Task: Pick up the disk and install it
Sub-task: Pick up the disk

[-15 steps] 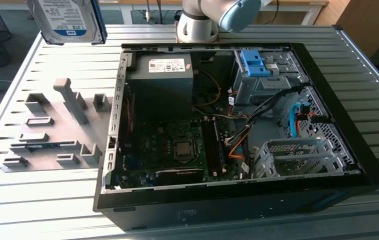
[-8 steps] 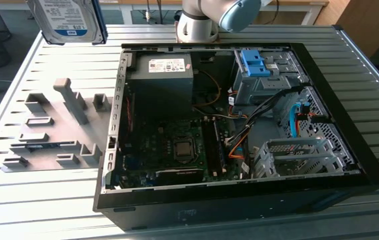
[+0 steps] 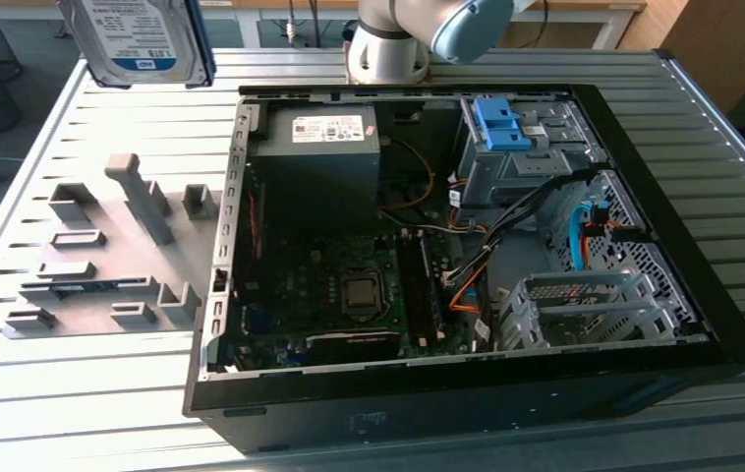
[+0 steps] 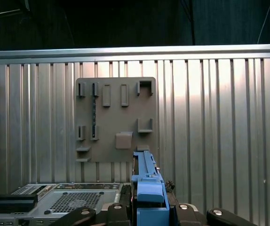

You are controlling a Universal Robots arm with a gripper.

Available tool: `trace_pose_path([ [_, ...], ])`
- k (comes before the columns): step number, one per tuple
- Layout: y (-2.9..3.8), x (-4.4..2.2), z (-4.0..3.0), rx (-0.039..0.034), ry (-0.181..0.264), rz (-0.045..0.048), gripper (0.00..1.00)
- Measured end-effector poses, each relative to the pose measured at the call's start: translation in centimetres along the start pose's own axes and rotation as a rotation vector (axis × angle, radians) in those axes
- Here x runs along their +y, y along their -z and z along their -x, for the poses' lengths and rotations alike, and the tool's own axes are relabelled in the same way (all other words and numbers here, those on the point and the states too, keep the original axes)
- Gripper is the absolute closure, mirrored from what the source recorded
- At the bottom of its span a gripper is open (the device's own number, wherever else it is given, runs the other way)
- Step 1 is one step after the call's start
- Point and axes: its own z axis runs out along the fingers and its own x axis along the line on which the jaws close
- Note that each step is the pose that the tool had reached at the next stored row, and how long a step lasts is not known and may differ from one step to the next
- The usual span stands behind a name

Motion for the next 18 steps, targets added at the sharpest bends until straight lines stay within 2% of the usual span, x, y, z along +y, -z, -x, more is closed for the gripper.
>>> trace_pose_path([
  [18, 0.00, -0.57, 0.02, 0.0000, 0.000, 0.0000, 0.64],
])
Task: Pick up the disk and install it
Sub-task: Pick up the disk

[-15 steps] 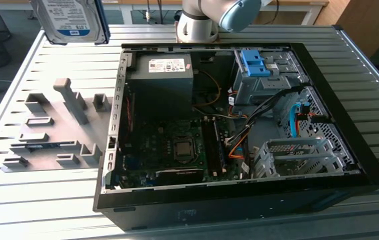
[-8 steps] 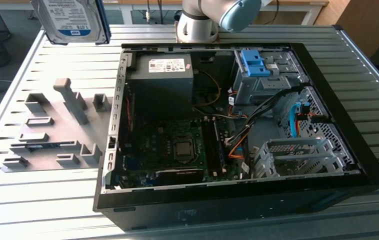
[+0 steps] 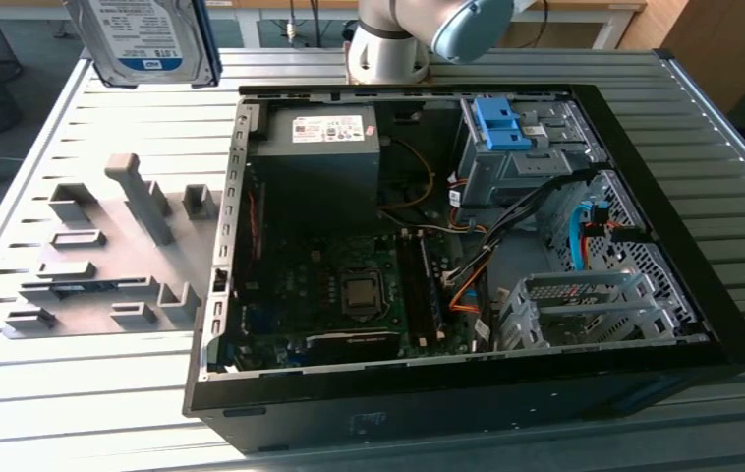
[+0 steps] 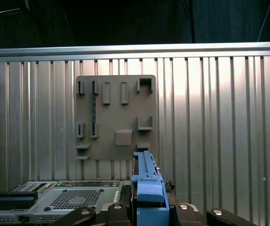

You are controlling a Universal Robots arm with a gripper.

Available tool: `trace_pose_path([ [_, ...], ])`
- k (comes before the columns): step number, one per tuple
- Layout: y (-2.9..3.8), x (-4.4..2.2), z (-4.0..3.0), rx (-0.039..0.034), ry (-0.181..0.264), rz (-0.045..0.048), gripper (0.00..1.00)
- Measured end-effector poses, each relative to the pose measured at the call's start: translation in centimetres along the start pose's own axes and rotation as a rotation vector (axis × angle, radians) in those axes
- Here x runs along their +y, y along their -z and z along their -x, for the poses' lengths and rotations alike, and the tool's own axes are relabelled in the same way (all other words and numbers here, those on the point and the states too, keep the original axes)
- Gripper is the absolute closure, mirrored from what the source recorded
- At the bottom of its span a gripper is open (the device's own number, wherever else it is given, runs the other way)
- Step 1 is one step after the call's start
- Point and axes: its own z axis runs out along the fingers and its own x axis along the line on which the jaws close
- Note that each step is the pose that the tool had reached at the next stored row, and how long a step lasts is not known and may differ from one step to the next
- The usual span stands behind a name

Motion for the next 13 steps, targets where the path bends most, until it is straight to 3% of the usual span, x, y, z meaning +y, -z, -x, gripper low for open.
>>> trace_pose_path([
  [13, 0.00, -0.57, 0.02, 0.0000, 0.000, 0.0000, 0.64],
])
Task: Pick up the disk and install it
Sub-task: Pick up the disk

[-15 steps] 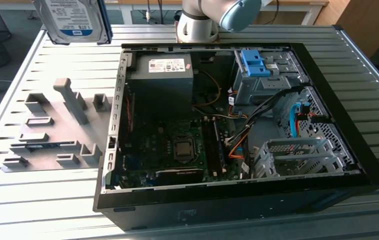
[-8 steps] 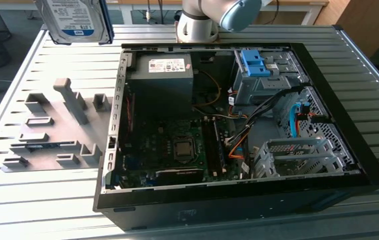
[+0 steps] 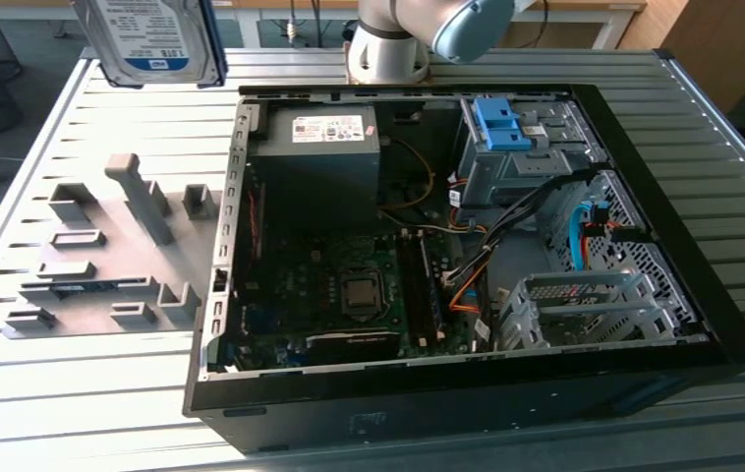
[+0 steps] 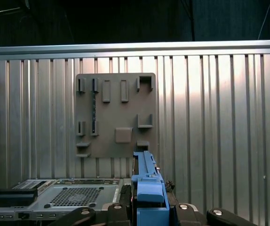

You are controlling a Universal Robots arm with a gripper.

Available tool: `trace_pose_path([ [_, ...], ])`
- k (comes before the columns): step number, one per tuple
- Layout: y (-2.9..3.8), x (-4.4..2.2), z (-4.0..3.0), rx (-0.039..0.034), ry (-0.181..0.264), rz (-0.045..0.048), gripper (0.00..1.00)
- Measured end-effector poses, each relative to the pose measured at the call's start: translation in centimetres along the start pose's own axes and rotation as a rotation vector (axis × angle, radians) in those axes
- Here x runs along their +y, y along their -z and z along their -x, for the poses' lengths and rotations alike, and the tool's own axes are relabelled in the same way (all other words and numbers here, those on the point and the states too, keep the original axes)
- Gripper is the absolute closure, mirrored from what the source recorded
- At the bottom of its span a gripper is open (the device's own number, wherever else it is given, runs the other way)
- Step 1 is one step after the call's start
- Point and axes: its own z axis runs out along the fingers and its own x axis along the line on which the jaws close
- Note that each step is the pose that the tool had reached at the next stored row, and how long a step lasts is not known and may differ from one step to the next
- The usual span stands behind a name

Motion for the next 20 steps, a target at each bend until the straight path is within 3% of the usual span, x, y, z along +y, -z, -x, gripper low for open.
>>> trace_pose_path([
  [20, 0.01, -0.72, 0.03, 0.0000, 0.000, 0.0000, 0.64],
])
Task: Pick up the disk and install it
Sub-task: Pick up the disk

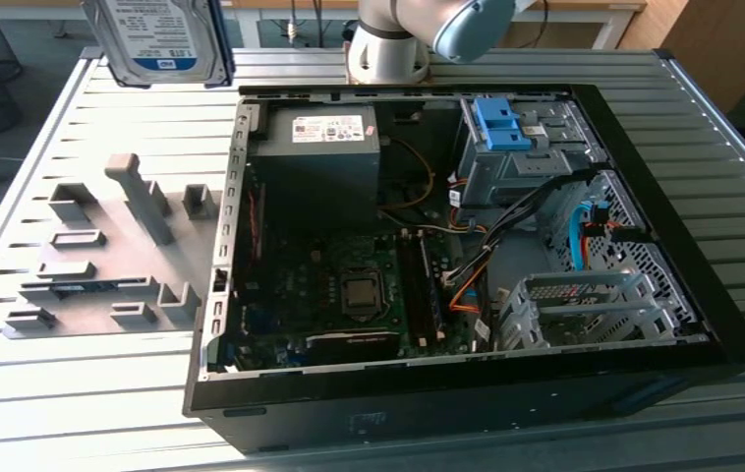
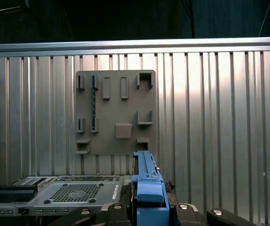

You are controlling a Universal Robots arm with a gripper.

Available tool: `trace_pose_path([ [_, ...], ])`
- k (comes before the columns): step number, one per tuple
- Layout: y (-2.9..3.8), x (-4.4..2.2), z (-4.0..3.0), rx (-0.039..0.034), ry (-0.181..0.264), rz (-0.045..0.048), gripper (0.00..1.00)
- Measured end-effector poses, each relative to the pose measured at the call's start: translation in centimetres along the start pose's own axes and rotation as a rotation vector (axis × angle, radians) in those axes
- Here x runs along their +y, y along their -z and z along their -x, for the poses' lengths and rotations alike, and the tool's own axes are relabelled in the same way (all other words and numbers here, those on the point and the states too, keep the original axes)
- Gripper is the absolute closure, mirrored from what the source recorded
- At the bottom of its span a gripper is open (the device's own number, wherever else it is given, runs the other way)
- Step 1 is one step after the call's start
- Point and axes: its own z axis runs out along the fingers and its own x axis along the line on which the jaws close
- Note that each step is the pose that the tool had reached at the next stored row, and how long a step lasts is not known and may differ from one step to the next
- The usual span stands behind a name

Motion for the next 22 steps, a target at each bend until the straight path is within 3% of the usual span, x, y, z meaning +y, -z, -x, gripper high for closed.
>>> trace_pose_path([
  [22, 0.01, -1.01, 0.04, 0.0000, 0.000, 0.0000, 0.64],
])
